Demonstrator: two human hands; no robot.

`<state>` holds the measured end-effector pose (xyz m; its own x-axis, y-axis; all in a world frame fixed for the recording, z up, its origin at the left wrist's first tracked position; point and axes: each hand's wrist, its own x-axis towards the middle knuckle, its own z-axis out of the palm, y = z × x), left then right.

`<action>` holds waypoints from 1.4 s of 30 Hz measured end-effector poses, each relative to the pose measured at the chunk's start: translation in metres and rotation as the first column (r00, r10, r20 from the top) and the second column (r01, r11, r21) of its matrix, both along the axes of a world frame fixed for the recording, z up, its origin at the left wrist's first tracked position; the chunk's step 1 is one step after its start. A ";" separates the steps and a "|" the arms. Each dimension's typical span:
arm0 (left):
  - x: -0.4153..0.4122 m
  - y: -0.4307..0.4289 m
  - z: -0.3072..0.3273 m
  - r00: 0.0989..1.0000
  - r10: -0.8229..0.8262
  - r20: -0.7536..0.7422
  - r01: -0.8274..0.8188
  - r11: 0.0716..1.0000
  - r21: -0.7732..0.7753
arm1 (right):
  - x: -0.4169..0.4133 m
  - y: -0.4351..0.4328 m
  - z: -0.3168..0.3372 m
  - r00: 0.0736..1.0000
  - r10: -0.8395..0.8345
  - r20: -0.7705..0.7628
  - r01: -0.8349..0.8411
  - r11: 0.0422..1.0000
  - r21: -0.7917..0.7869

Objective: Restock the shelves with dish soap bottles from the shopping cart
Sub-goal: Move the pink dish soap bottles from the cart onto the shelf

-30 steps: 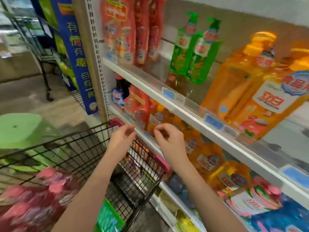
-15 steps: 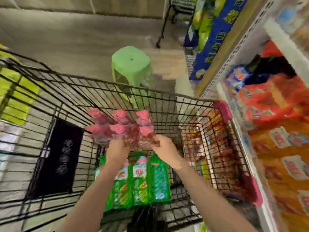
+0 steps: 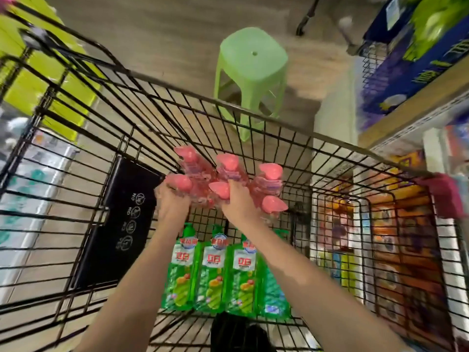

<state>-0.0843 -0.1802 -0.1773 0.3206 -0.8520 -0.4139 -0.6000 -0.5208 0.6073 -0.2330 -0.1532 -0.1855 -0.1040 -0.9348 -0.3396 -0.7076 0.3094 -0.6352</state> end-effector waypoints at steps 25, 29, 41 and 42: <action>0.031 -0.016 -0.068 0.938 -0.295 -0.183 0.285 0.955 -0.079 | -0.008 0.004 -0.058 0.995 -0.076 0.058 0.081 0.994 -0.074; 0.036 -0.004 -0.063 0.959 -0.243 -0.149 0.237 0.970 -0.056 | -0.008 0.010 -0.052 0.995 -0.094 0.037 0.097 0.992 -0.075; 0.033 0.016 0.026 0.964 -0.258 -0.060 0.254 0.965 -0.064 | -0.017 0.059 0.038 0.965 -0.223 0.139 0.247 0.949 -0.193; 0.031 0.020 0.040 0.958 -0.279 -0.062 0.272 0.957 -0.102 | -0.019 0.065 0.050 0.959 -0.229 0.165 0.261 0.943 -0.207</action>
<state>-0.0531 -0.1601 -0.1375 0.0394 -0.9381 -0.3441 -0.6634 -0.2821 0.6930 -0.2520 -0.0881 -0.1352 -0.3072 -0.9396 -0.1507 -0.5291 0.3003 -0.7936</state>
